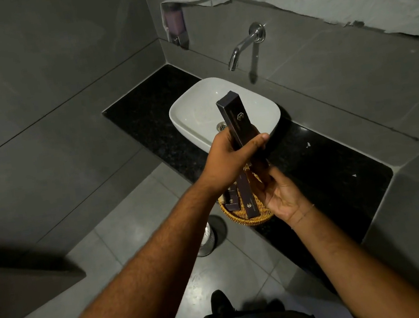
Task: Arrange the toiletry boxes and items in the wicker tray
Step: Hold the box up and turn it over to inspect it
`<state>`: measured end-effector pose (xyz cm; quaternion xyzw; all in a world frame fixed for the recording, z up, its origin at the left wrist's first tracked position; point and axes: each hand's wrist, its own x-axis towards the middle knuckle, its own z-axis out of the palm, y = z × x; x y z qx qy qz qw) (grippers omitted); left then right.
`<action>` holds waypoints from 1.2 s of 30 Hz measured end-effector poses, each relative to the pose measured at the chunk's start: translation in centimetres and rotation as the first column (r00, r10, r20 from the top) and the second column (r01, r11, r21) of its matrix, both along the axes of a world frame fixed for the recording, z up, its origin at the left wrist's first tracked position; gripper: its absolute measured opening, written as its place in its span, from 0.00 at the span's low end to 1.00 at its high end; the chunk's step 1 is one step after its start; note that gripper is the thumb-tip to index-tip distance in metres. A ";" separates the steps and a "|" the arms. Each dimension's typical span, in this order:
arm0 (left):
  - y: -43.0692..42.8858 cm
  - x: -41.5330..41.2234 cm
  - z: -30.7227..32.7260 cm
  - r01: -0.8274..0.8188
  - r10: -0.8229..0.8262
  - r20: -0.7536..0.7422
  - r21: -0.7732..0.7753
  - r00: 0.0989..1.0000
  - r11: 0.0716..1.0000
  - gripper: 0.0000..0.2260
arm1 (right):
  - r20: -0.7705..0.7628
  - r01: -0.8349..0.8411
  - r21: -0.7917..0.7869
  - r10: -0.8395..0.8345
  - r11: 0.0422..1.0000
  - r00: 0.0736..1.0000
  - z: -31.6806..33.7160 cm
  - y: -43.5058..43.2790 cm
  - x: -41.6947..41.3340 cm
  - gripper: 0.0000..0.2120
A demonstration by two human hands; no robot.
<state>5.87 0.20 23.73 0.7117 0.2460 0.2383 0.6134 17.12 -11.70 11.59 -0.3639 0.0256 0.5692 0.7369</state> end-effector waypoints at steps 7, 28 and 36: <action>0.2 -0.1 0.5 -0.056 0.056 0.046 -0.002 0.997 0.998 0.14 | -0.006 0.039 -0.054 -0.039 0.998 0.999 -0.3 -0.1 -1.0 0.13; 0.2 0.3 -1.5 -0.055 0.055 -0.010 0.041 0.998 0.998 0.17 | 0.014 -0.211 -0.141 0.215 0.967 0.976 -1.1 1.5 -1.1 0.23; 2.2 -2.1 -3.2 -0.301 0.302 -0.025 -0.171 0.953 0.938 0.11 | -0.007 -0.375 -0.387 0.404 0.842 0.915 -3.0 0.9 -1.2 0.21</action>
